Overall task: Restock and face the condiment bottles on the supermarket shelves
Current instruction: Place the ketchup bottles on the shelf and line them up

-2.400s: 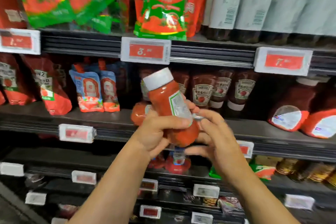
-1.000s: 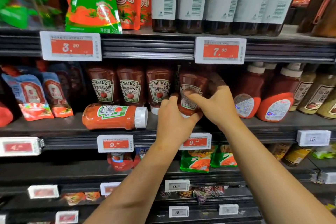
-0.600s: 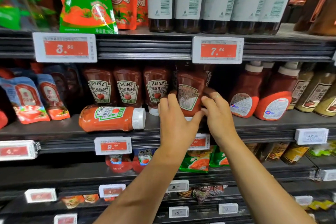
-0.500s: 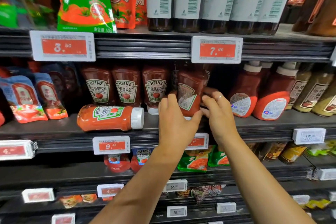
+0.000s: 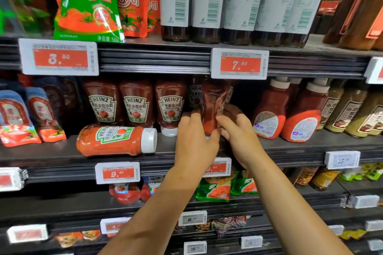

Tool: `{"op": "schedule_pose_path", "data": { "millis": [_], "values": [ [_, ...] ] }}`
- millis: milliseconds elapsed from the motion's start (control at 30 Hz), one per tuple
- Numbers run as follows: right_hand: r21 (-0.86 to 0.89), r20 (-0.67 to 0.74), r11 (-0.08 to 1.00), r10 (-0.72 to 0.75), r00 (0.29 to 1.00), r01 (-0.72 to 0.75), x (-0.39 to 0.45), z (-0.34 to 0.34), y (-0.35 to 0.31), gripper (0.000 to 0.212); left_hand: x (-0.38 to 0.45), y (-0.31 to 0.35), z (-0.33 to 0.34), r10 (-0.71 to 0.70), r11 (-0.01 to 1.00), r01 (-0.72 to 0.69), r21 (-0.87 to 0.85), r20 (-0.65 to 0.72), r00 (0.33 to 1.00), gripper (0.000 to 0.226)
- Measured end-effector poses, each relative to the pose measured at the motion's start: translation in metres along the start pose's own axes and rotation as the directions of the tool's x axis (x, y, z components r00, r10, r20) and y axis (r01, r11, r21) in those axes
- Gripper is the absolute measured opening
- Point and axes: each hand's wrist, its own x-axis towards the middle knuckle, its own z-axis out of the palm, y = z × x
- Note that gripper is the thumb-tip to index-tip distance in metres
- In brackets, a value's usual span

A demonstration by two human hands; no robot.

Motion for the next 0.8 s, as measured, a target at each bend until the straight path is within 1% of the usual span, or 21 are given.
{"op": "schedule_pose_path", "data": {
  "millis": [100, 133, 167, 233, 300, 367, 433, 467, 533, 567, 633, 700, 767, 800],
  "values": [
    [-0.088, -0.05, 0.996, 0.02, 0.999, -0.024, -0.002, 0.001, -0.001, 0.051, 0.004, -0.001, -0.003, -0.015, 1.0, 0.015, -0.017, 0.024, 1.0, 0.035],
    [-0.104, -0.055, 0.994, 0.018, 0.998, -0.024, -0.002, 0.001, -0.001, 0.054, 0.005, -0.001, -0.005, -0.015, 1.0, 0.016, -0.012, 0.042, 0.999, 0.032],
    [-0.111, -0.055, 0.994, 0.014, 0.998, -0.02, -0.002, 0.002, -0.002, 0.053, 0.005, -0.001, -0.006, -0.011, 1.0, 0.011, -0.004, 0.059, 0.998, 0.03],
    [-0.124, -0.055, 0.992, 0.0, 0.999, -0.007, -0.002, 0.003, -0.003, 0.044, 0.004, -0.002, -0.01, 0.02, 0.999, -0.022, 0.032, 0.059, 0.998, 0.027],
    [-0.159, -0.069, 0.987, -0.018, 0.997, 0.007, -0.002, 0.004, -0.003, 0.037, 0.002, 0.0, -0.016, 0.07, 0.99, -0.069, 0.125, -0.006, 0.998, 0.029],
    [-0.203, -0.104, 0.979, -0.027, 0.994, 0.006, -0.003, 0.005, -0.002, 0.035, 0.003, 0.005, -0.028, 0.153, 0.965, -0.122, 0.233, -0.121, 0.981, 0.035],
    [-0.227, -0.13, 0.974, -0.037, 0.991, 0.007, -0.003, 0.007, -0.002, 0.036, 0.005, 0.012, -0.042, 0.245, 0.933, -0.164, 0.321, -0.23, 0.942, 0.03],
    [-0.22, -0.132, 0.975, -0.039, 0.991, 0.009, -0.004, 0.007, -0.003, 0.036, 0.007, 0.015, -0.048, 0.277, 0.909, -0.169, 0.38, -0.252, 0.927, 0.024],
    [-0.216, -0.109, 0.976, -0.044, 0.993, 0.019, -0.004, 0.006, -0.003, 0.04, 0.012, 0.019, -0.059, 0.281, 0.871, -0.146, 0.468, -0.232, 0.931, 0.016],
    [-0.239, -0.101, 0.971, -0.045, 0.994, 0.02, -0.004, 0.005, -0.002, 0.043, 0.013, 0.021, -0.064, 0.286, 0.862, -0.151, 0.483, -0.219, 0.933, 0.015],
    [-0.312, -0.116, 0.95, -0.033, 0.993, -0.005, -0.004, 0.007, -0.003, 0.047, 0.013, 0.023, -0.069, 0.321, 0.847, -0.178, 0.502, -0.215, 0.922, 0.015],
    [-0.401, -0.149, 0.916, -0.049, 0.988, -0.015, -0.002, 0.009, -0.003, 0.05, 0.016, 0.023, -0.077, 0.333, 0.817, -0.158, 0.554, -0.229, 0.915, 0.017],
    [-0.514, -0.172, 0.858, -0.098, 0.98, -0.005, 0.0, 0.014, -0.003, 0.052, 0.022, 0.021, -0.085, 0.237, 0.808, -0.109, 0.579, -0.15, 0.96, 0.022],
    [-0.561, -0.177, 0.828, -0.125, 0.976, 0.004, 0.001, 0.017, -0.004, 0.051, 0.026, 0.017, -0.089, 0.185, 0.797, -0.081, 0.599, -0.115, 0.976, 0.019]
  ]
}}
